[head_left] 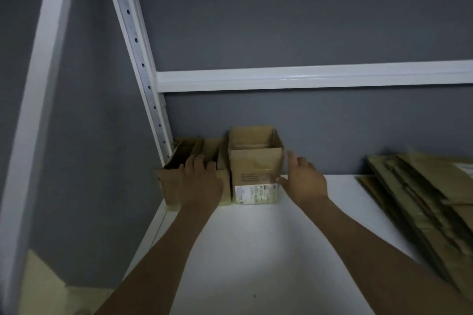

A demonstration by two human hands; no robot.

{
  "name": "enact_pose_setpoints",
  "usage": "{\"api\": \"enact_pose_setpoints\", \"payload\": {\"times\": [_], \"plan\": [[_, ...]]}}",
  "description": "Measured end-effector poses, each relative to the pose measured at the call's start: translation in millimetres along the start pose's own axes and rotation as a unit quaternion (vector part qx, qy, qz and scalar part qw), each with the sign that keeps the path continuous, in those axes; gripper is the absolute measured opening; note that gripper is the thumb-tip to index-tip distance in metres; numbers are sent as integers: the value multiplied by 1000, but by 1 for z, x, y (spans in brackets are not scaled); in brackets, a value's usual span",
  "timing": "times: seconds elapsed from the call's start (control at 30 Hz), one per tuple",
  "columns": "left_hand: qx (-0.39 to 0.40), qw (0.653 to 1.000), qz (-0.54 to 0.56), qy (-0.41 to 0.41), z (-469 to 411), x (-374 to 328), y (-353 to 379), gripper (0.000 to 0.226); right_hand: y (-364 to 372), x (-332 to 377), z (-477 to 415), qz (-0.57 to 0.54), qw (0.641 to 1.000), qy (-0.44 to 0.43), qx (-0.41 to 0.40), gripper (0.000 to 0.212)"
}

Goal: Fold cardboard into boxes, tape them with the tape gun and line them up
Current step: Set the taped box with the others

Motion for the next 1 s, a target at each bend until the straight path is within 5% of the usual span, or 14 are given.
{"api": "enact_pose_setpoints", "payload": {"times": [0.17, 0.33, 0.7, 1.0], "plan": [[5, 998, 42, 46, 19, -41, -30, 25, -35, -33, 35, 53, 998, -8, 41, 46], [39, 993, 40, 108, 73, -118, -53, 47, -83, -89, 92, 96, 995, -20, 31, 46], [61, 974, 115, 185, 210, -335, -107, 43, -182, -262, 251, 116, 992, 2, 57, 45], [72, 948, 118, 287, 243, -518, -101, 45, -212, -424, 297, 106, 989, 90, 59, 37]]}}
Point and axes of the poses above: each hand's wrist, its own z-axis away from the middle knuckle, its own y-axis out of the palm, x = y × z, the point moved 3 cm from there along -z, towards the middle knuckle, and after that the axes turned 9 degrees about -y, right-handed, at the moved point
